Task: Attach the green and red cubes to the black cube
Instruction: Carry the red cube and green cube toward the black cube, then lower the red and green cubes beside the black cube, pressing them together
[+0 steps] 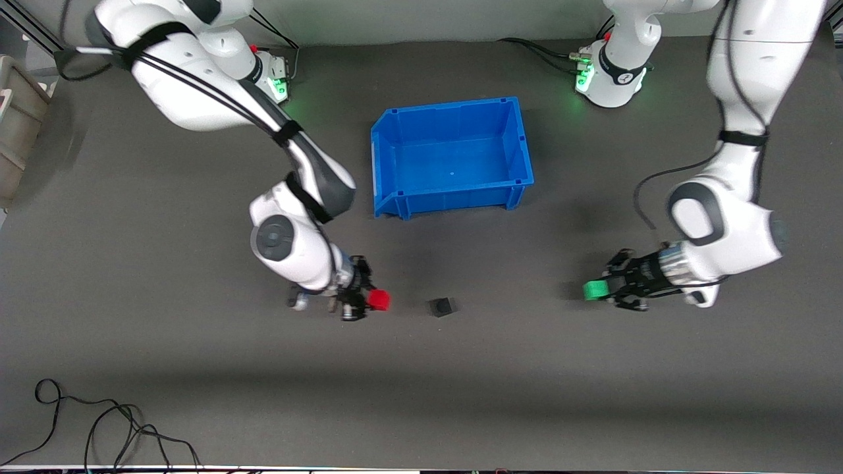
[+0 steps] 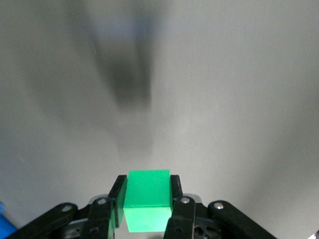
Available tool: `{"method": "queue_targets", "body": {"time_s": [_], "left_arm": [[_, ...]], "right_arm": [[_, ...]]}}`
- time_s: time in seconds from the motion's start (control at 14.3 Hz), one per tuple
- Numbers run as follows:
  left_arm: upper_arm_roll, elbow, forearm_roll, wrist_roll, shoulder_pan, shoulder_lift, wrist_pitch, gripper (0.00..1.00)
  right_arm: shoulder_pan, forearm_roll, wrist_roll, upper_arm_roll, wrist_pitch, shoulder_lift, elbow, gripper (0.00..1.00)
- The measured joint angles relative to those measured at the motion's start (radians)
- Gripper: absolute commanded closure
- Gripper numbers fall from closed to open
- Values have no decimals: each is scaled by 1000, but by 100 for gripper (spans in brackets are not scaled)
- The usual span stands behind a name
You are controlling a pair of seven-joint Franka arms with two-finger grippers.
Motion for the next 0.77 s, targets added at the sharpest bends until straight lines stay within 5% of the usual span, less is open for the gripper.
{"method": "queue_targets", "body": {"time_s": [0.28, 0.49, 0.77], "left_arm": [[-2, 78, 0, -269, -192, 87, 155, 78], [-2, 156, 0, -413, -294, 166, 228, 78], [0, 218, 1, -530, -367, 218, 284, 78]], "right_arm": [[59, -59, 21, -3, -1, 137, 148, 78], [82, -224, 21, -3, -1, 212, 154, 78], [108, -262, 22, -3, 17, 246, 180, 78]]}}
